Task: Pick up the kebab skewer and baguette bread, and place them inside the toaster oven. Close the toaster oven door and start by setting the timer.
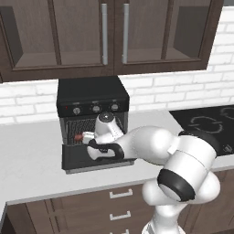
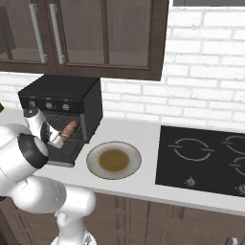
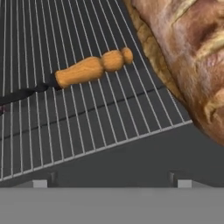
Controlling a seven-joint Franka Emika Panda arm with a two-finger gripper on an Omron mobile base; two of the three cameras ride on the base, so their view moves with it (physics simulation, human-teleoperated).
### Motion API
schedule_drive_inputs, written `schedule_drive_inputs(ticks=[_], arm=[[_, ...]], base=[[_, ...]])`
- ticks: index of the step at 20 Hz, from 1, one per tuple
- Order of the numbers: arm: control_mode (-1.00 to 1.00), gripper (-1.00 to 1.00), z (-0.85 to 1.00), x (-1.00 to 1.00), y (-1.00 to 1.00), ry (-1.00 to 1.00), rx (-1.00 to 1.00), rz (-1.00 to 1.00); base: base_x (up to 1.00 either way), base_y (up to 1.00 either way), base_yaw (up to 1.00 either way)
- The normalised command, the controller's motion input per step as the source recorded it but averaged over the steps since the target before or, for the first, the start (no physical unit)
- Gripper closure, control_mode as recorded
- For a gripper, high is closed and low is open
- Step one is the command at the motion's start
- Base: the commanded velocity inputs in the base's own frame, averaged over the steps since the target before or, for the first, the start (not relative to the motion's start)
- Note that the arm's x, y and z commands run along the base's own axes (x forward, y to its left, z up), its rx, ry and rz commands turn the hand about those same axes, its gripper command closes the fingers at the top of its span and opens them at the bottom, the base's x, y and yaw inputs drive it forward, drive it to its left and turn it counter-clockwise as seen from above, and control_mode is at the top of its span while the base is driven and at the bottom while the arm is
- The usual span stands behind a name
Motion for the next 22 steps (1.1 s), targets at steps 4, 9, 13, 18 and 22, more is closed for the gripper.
schedule_drive_inputs(ticks=[4, 9, 13, 18, 22], arm=[[-1.0, -1.0, -0.06, 0.55, 0.0, 0.0, 0.0, -0.02], [-1.0, -1.0, 0.0, 0.38, 0.0, -0.03, 0.0, -0.03], [-1.0, -1.0, 0.0, 0.19, 0.0, -0.02, 0.0, -0.05], [-1.0, -1.0, 0.0, 0.3, 0.06, 0.0, 0.0, -0.06], [-1.0, -1.0, 0.0, 0.47, 0.06, 0.0, 0.0, -0.08]], base=[[0.0, 0.0, 0.0], [0.0, 0.0, 0.0], [0.0, 0.0, 0.0], [0.0, 0.0, 0.0], [0.0, 0.0, 0.0]])
